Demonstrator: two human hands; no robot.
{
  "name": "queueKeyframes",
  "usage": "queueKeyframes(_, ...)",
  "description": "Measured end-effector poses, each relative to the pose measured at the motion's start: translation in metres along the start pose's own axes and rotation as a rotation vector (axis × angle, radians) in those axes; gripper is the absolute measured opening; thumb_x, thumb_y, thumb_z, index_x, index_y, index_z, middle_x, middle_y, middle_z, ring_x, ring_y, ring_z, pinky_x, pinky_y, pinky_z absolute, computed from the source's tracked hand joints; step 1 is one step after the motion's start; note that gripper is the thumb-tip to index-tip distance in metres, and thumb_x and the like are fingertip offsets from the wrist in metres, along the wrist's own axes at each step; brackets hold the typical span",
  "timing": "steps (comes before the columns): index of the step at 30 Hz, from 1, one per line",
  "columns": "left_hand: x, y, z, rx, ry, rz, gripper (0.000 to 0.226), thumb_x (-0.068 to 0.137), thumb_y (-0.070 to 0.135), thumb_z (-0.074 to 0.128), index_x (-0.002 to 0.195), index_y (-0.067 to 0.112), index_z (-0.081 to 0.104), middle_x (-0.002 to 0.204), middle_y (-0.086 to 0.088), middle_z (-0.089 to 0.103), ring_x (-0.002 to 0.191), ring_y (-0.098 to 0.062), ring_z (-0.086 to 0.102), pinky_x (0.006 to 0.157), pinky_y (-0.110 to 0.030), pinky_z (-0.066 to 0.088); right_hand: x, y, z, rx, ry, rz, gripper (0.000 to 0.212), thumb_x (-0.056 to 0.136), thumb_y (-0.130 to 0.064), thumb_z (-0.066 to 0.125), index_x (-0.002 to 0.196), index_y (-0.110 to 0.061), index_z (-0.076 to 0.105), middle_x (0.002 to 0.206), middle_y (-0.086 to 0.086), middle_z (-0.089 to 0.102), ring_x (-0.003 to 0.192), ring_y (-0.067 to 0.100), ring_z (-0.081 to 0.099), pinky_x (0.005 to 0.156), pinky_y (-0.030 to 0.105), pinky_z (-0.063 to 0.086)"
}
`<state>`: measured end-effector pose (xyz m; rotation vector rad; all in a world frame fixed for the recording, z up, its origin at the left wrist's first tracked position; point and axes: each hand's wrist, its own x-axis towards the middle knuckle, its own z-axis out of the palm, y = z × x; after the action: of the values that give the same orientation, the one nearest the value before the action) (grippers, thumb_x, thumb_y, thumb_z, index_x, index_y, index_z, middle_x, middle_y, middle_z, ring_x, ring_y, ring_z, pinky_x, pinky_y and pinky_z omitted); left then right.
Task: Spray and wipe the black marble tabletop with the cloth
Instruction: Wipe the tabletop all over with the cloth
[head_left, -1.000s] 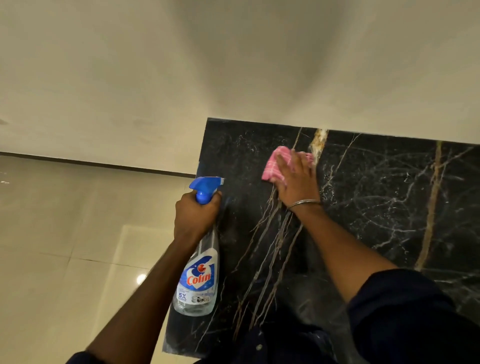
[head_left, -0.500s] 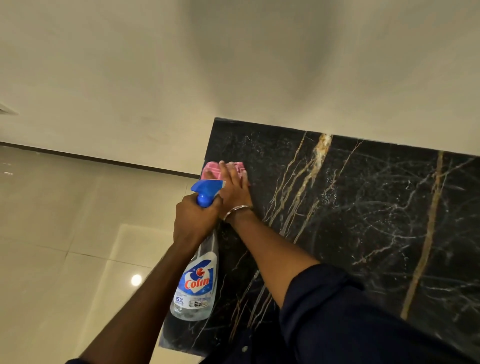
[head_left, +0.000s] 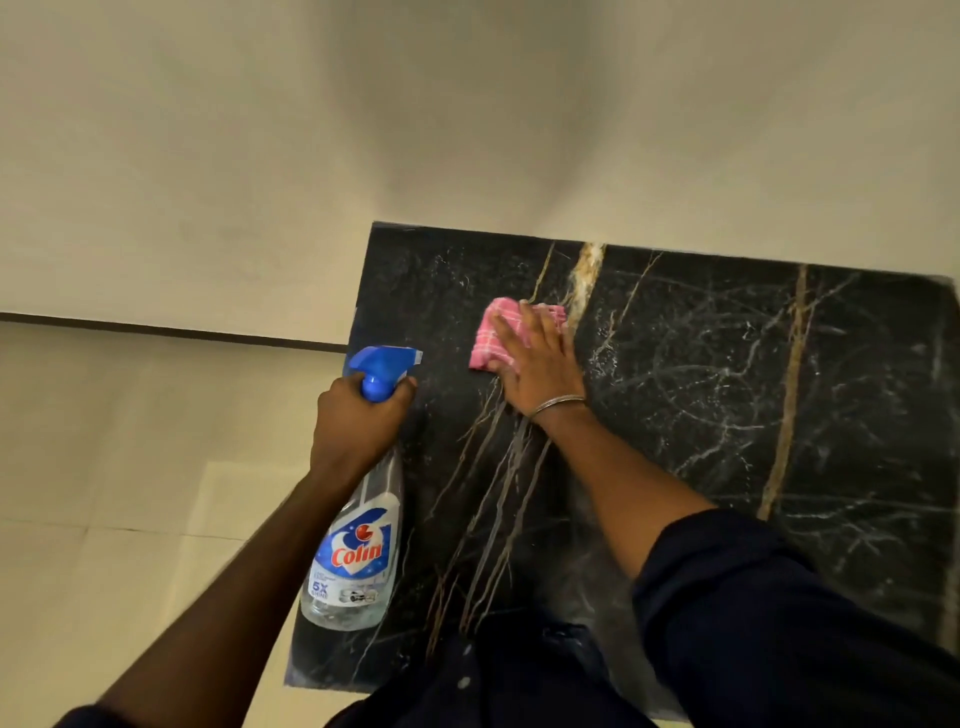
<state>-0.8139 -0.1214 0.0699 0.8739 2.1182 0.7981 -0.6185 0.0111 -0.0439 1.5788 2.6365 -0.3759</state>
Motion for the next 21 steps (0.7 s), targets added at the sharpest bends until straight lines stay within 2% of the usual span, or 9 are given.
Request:
queueKeyframes(3,-0.005,0.005,0.002,-0.008,-0.029,0.025,0.019,0.090,0.031,0.065,0.091,0.013,0.060,0.069,0.000,0.060,0.061,-0.010,0.058,0.056,-0.018,0.039,-0.005,0.035,-0.005,0.001,0.024,0.195,0.066,0.099,-0.050,0.038,0.156,-0.037,0.007,0.164,0.008,0.006,0.150,0.034,0.004,0.120,0.056,0.011)
queueKeyframes(7,-0.008,0.004,-0.003,-0.011,-0.015,0.039,0.020,0.090,0.032,0.065,0.090,0.013,0.059,0.068,0.002,0.059,0.059,-0.010,0.057,0.056,-0.016,0.039,-0.009,-0.006,-0.001,0.047,0.044,0.358,0.065,0.100,-0.050,0.033,0.156,-0.034,0.006,0.164,0.011,0.001,0.150,0.035,-0.001,0.120,0.057,0.004)
queueKeyframes(11,-0.011,-0.002,-0.008,-0.014,0.000,0.024,0.020,0.089,0.031,0.066,0.090,0.011,0.060,0.065,0.000,0.059,0.057,-0.010,0.056,0.056,-0.018,0.040,-0.020,-0.078,0.011,0.037,-0.044,0.155,0.069,0.098,-0.050,0.037,0.156,-0.036,0.002,0.164,0.010,-0.004,0.150,0.037,-0.005,0.118,0.061,0.004)
queueKeyframes(16,-0.014,-0.010,-0.010,0.004,0.032,-0.008,0.029,0.087,0.041,0.066,0.089,0.012,0.061,0.068,-0.003,0.062,0.060,-0.015,0.059,0.058,-0.022,0.043,-0.039,-0.145,0.022,0.059,-0.069,-0.145,0.064,0.091,-0.038,0.057,0.148,-0.020,0.035,0.161,0.013,0.016,0.149,0.034,0.010,0.118,0.060,0.012)
queueKeyframes(19,-0.017,-0.013,-0.013,0.025,0.028,-0.026,0.027,0.088,0.039,0.066,0.087,0.013,0.059,0.066,-0.001,0.060,0.059,-0.013,0.057,0.056,-0.020,0.040,-0.039,-0.122,0.023,0.011,-0.070,-0.251,0.073,0.089,-0.044,0.061,0.151,-0.029,0.026,0.161,0.010,0.018,0.149,0.033,0.012,0.118,0.058,0.014)
queueKeyframes(21,-0.017,-0.016,-0.015,0.038,0.026,-0.032,0.025,0.089,0.035,0.066,0.088,0.012,0.058,0.066,-0.003,0.059,0.057,-0.012,0.055,0.055,-0.019,0.040,-0.045,-0.088,0.023,-0.041,-0.063,-0.210,0.073,0.093,-0.050,0.051,0.154,-0.034,0.015,0.163,0.010,0.012,0.149,0.033,0.008,0.119,0.057,0.010)
